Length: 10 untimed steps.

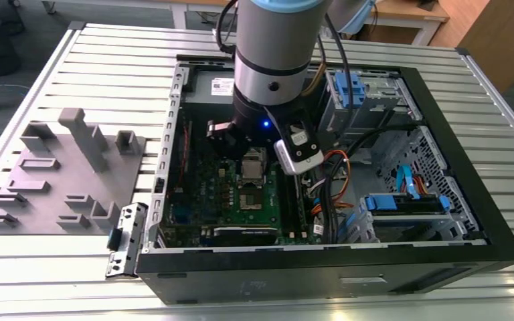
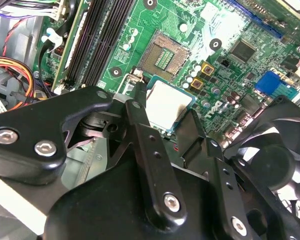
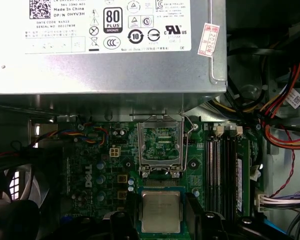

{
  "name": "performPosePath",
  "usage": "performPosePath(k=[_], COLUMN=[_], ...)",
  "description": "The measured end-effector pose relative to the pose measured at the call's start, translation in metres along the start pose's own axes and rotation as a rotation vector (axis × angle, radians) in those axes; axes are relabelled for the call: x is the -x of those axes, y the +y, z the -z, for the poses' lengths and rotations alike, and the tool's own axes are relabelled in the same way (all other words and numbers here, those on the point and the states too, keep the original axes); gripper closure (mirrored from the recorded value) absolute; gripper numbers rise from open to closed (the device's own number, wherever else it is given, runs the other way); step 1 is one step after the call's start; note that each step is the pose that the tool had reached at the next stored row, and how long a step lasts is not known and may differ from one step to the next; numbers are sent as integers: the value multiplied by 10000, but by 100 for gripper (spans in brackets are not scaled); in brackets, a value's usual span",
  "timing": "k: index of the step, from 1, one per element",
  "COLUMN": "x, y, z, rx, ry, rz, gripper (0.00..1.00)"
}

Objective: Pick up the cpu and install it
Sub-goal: 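Place the cpu into insertion slot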

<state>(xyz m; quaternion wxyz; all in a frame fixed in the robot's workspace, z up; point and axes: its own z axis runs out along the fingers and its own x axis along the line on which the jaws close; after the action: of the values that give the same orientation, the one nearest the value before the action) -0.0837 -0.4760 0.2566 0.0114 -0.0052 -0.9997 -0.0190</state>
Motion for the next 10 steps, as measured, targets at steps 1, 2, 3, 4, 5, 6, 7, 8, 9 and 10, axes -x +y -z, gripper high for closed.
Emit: performPosePath(k=[1,2,3,4,5,6,7,8,9,10], x=[0,0,0,0,1,0,0,1,1,1], y=[0,0,0,0,0,0,-1,-1,-1,-1], z=[-2,-4,-6,-9,-12,-15,-18,-21,-25,-27], rx=[2,1,1,1,1,2,1,0,1,1], ry=[-1,-1,-1,-1,-1,-1,0,0,0,-1], rz=[0,0,0,0,0,0,0,0,0,0], gripper=[53,53,53,53,53,53,53,53,53,53])
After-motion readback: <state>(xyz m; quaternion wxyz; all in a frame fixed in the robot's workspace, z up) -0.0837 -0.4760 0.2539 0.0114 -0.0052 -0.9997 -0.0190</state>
